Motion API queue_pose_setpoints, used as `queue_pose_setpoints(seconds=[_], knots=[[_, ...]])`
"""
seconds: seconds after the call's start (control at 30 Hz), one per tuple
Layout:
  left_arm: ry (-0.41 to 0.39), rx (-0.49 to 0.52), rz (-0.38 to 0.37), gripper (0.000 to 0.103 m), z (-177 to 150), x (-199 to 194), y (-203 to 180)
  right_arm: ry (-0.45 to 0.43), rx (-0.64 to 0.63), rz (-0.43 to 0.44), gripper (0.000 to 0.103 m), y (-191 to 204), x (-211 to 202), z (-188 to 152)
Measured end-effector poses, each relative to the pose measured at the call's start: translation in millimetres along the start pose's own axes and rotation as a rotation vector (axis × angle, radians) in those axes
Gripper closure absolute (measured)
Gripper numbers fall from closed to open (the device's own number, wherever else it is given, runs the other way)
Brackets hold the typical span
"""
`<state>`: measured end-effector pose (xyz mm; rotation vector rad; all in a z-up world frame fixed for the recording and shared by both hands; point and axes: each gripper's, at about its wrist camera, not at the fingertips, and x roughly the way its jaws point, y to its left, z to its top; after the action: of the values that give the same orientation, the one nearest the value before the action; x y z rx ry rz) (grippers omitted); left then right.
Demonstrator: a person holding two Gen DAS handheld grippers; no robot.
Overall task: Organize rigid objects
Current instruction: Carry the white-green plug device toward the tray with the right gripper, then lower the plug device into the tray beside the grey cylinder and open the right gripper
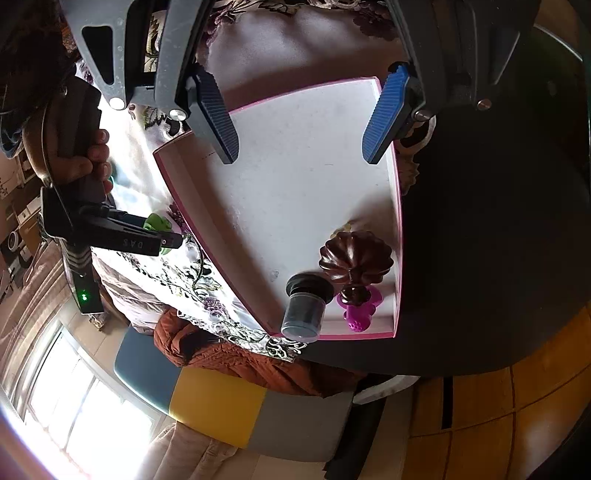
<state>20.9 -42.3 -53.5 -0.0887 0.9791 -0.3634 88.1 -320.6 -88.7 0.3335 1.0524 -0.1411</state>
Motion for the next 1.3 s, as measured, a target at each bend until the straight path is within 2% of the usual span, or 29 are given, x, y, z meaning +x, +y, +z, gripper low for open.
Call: queue_pose_setpoints(seconds=[0.17,0.33,0.4,0.47,0.6,0.8,1.07,1.2,1.3], knots=[[-0.003,0.001,0.008,0.033,0.1,-0.5,1.7,-0.058,-0.102,0.027,0.037,22.1,-21.2,-4.3],[-0.023,0.002,0.018,0.033,1.5,-6.4,4.0,-0.129,-0.266,0.155,0.037,68.3,-48.2,-3.6],[-0.025,-0.002,0.020,0.033,1.3,-7.7,6.3,-0.115,-0.359,0.232,0.037,93.3,-50.9,-5.4],[-0.027,-0.008,0.022,0.033,1.4,-8.9,8.6,-0.097,-0.471,0.242,0.037,119.4,-48.0,-12.8],[-0.026,-0.025,0.024,0.033,0.9,-10.5,16.4,-0.030,-0.583,0.243,0.037,150.7,-28.7,-26.1],[-0.021,-0.050,0.031,0.033,0.2,-9.9,26.2,0.022,-0.589,0.223,0.037,169.2,1.2,-23.9],[-0.017,-0.062,0.038,0.033,-0.1,-7.9,30.0,0.024,-0.544,0.200,0.036,179.8,23.2,-11.5],[-0.017,-0.067,0.037,0.033,1.1,-6.4,30.3,0.012,-0.529,0.211,0.036,172.2,18.3,-13.0],[-0.013,-0.063,0.037,0.033,0.5,-5.0,28.8,-0.005,-0.507,0.228,0.030,166.3,11.5,-11.5]])
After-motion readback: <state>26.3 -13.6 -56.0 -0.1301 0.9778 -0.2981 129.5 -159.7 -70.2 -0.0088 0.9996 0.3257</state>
